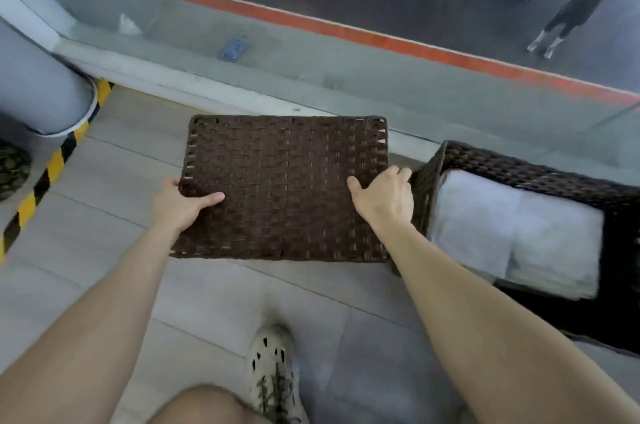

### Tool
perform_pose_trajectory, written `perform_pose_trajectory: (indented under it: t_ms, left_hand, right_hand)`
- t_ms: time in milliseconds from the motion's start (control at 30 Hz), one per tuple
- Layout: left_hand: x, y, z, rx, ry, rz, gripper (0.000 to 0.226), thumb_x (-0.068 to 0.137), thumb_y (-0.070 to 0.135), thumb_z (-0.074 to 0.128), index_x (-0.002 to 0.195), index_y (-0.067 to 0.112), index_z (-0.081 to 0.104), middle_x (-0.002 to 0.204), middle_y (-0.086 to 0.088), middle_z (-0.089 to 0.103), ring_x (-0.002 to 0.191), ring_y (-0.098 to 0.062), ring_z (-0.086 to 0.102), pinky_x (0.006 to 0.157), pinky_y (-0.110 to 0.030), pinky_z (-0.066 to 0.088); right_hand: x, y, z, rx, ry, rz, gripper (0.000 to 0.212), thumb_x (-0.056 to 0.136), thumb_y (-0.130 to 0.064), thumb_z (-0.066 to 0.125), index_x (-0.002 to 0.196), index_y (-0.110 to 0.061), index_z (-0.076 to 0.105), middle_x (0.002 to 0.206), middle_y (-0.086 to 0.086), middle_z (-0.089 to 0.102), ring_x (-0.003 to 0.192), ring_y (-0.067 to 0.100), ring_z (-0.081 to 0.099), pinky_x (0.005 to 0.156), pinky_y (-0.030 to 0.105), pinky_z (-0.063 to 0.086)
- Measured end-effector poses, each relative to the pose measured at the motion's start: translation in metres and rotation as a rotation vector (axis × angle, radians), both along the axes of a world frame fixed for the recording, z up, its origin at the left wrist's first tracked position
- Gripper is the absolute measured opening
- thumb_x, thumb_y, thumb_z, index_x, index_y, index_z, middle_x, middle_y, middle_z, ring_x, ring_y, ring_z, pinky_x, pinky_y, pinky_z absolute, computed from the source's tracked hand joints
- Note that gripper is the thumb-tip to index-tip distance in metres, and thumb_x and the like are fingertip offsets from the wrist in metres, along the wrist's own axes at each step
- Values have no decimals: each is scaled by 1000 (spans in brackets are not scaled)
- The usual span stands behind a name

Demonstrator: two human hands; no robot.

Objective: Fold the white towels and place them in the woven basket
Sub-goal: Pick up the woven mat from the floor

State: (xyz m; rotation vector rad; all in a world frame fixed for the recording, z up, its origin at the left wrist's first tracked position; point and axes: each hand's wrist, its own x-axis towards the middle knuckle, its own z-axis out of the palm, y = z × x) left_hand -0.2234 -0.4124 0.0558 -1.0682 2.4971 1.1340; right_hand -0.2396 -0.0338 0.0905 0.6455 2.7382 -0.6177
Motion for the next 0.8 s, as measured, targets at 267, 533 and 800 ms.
perform_pose_trajectory:
  t_ms: [267,533,800]
  left_hand:
    - [6,179,136,55,-49,-194,92,64,56,100,138,22,57,137,-5,70,127,-32,66,110,-53,53]
    - [38,396,93,75,-100,-411,91,73,57,94,145,19,52,141,-5,66,130,-32,64,109,-52,54]
    - [68,456,29,25,-61,-405,94,79,53,92,152,20,42,147,-4,61,135,-31,60,111,-51,53]
  right_hand:
    - [55,169,141,42,-82,-155,107,87,-80,63,151,3,41,147,17,46,133,32,55,100,42,54]
    - [128,356,112,146,-204,-311,130,71,-96,60,151,4,38,154,23,39,135,40,54,103,50,56]
    - [154,412,38,216,-239,-239,121,71,-95,61,143,0,43,141,20,48,134,39,48,111,53,48]
